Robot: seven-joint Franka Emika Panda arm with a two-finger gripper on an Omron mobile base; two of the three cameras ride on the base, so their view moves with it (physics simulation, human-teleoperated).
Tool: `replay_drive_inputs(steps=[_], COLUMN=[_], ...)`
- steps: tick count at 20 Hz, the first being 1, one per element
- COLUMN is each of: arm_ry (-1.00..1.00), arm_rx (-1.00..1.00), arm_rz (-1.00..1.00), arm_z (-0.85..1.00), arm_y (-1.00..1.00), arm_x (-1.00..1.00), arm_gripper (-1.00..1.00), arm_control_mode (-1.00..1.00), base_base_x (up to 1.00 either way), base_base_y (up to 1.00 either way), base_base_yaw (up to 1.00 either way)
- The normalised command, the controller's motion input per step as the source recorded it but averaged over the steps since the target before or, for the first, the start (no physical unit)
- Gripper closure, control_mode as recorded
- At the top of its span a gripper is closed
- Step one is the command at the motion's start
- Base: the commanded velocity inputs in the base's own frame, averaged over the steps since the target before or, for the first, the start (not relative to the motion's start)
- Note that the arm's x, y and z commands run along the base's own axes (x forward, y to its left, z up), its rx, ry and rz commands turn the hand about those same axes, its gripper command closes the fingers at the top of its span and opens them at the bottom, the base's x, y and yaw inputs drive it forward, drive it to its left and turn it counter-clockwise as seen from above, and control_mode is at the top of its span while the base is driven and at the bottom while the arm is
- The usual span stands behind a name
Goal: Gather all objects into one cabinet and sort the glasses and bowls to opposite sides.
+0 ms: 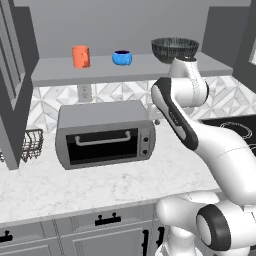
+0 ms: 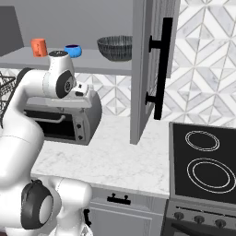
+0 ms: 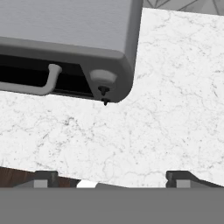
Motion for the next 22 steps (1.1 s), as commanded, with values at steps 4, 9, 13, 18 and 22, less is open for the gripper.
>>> replay_drive_inputs(steps=[4, 9, 13, 18, 22], arm_ry=[0.0, 0.0, 0.0, 0.0, 0.0], arm_rx=[0.0, 0.0, 0.0, 0.0, 0.0], arm_rz=[0.0, 0.0, 0.0, 0.0, 0.0], arm_z=[0.0, 0.0, 0.0, 0.0, 0.0], arm_y=[0.0, 0.0, 0.0, 0.0, 0.0], arm_x=[0.0, 0.0, 0.0, 0.0, 0.0], arm_gripper=[-1.0, -1.0, -1.0, -1.0, -1.0], arm_control_mode=[1.0, 1.0, 1.0, 1.0, 1.0], base_base_x=[-0.77, -1.0, -1.0, -1.0, -1.0], base_base_y=[0.0, 0.0, 0.0, -0.04, -0.45], base_base_yaw=[0.0, 0.0, -0.02, -0.04, -0.15])
